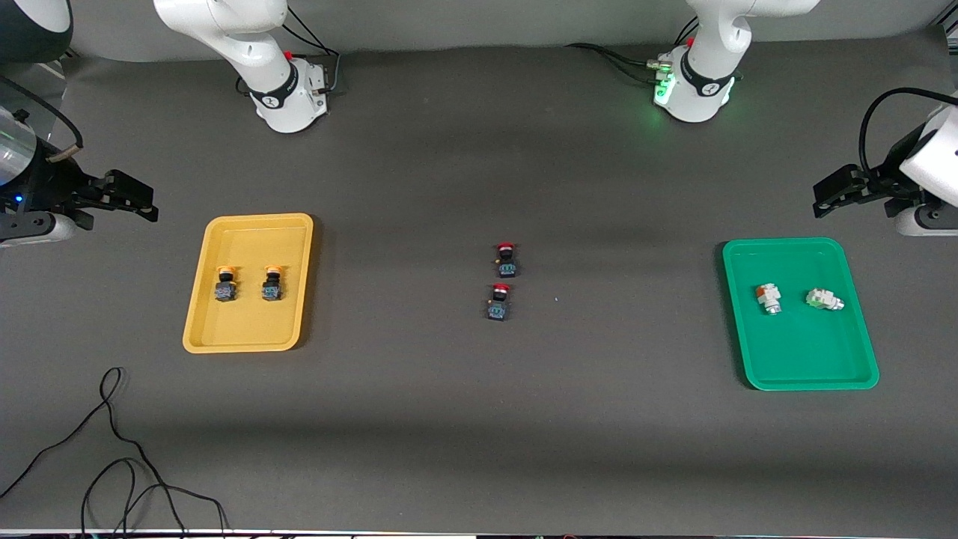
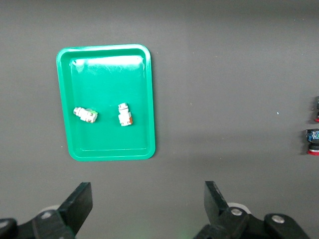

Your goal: Place green and yellow buttons in trays

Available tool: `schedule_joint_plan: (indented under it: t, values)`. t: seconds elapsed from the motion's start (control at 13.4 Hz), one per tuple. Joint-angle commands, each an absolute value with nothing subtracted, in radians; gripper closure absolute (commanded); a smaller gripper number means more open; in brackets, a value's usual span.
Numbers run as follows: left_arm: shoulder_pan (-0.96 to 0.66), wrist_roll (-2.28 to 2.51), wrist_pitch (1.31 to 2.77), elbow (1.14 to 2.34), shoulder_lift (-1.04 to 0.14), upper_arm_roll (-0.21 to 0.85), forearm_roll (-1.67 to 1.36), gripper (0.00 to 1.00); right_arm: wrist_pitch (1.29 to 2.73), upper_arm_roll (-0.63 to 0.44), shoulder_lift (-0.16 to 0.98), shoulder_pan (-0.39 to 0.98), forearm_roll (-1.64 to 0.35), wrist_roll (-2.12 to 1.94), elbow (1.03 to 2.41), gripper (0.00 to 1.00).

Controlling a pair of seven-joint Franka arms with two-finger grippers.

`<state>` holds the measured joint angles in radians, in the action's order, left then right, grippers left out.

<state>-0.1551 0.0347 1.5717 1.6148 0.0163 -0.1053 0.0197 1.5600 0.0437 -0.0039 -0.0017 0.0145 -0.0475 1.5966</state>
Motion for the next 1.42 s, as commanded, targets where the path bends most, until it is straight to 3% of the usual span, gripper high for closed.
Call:
schedule_joint_plan:
  t: [0.0, 1.34]
  values:
    - [-0.169, 0.049, 1.557, 1.623, 0.037, -0.115, 0.028, 0.00, 1.595, -0.018, -0.028, 0.049, 0.037, -0.031, 1.623, 0.00]
    - [-0.167, 0.049, 1.542, 1.621, 0.044, -0.117, 0.028, 0.00, 1.565, -0.028, -0.031, 0.060, 0.035, -0.028, 1.621, 0.00]
